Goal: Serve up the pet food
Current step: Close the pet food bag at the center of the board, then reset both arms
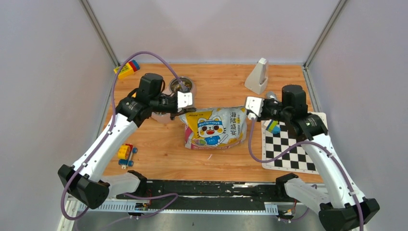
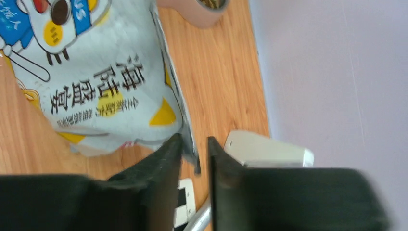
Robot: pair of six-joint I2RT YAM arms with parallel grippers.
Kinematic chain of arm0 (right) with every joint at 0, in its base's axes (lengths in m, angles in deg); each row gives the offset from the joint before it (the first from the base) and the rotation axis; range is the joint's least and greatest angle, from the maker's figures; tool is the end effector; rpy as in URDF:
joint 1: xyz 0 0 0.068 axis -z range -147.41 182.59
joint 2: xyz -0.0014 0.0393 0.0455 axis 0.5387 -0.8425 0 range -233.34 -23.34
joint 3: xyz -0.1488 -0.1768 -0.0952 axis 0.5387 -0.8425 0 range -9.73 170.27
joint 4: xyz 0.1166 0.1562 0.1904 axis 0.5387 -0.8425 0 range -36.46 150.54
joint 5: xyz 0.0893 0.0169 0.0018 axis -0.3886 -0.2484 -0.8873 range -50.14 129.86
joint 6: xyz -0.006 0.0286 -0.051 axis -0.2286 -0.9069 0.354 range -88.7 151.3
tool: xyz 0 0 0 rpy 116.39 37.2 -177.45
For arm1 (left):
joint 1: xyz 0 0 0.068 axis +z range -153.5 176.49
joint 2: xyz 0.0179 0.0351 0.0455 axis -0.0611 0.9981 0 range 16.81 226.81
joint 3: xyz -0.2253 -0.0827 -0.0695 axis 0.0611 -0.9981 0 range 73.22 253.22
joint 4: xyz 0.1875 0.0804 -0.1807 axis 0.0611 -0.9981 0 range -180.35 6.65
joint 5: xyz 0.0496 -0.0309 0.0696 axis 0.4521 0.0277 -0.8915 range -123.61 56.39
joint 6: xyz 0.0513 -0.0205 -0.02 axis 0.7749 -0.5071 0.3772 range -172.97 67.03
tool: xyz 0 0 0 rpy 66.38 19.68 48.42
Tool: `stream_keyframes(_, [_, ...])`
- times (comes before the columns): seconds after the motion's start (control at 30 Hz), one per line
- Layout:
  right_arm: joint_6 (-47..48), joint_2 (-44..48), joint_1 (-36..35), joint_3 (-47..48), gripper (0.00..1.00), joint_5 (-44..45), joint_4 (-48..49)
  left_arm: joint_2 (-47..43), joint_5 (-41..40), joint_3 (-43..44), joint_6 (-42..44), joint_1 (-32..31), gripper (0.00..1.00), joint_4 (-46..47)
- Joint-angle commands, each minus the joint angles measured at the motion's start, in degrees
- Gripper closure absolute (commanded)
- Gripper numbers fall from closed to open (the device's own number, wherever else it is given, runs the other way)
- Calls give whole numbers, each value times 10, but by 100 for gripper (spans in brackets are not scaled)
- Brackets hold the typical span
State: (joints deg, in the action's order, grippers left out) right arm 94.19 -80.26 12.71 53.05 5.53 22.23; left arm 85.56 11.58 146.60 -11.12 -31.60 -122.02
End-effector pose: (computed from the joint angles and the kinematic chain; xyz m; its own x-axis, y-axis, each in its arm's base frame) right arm 0.2084 0.1009 0.3422 0.4185 -0.6303 -0.6539 -0.7810 0.1178 -0.6134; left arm 0.2242 -0.1539 0.3597 0.1995 0.4265 -0.8822 0.9630 0.0810 0.2569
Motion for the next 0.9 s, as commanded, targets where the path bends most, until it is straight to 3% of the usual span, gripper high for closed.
stream_keyframes(0.0, [7,18,26,26,64,80,-23,-46,-32,8,10,23,100,-16])
stream_keyframes(0.07, [-1,19,28,27,44,75,-24,-47,-33,10,8,23,100,-14])
stream_keyframes(0.13, [-14,20,30,33,31,66,-27,-48,-33,13,4,23,82,-12])
stream_keyframes(0.2, [-32,20,30,45,25,55,-30,-49,-30,20,-3,23,38,-9])
stream_keyframes(0.23, [-44,20,31,50,21,50,-30,-48,-28,24,-6,23,26,-10])
stream_keyframes(0.27, [-56,21,32,56,18,44,-30,-48,-27,34,-9,23,8,-13])
stream_keyframes(0.4, [-115,31,32,80,1,24,-30,-50,-31,68,-10,23,0,-33])
stream_keyframes(0.6, [-240,67,32,111,0,67,-19,-75,-86,126,-66,30,0,-43])
stream_keyframes(0.67, [-289,89,31,110,0,106,10,-95,-142,139,-104,37,0,-26])
stream_keyframes(0.87, [-439,149,32,73,0,271,115,-143,-482,97,-193,55,0,72])
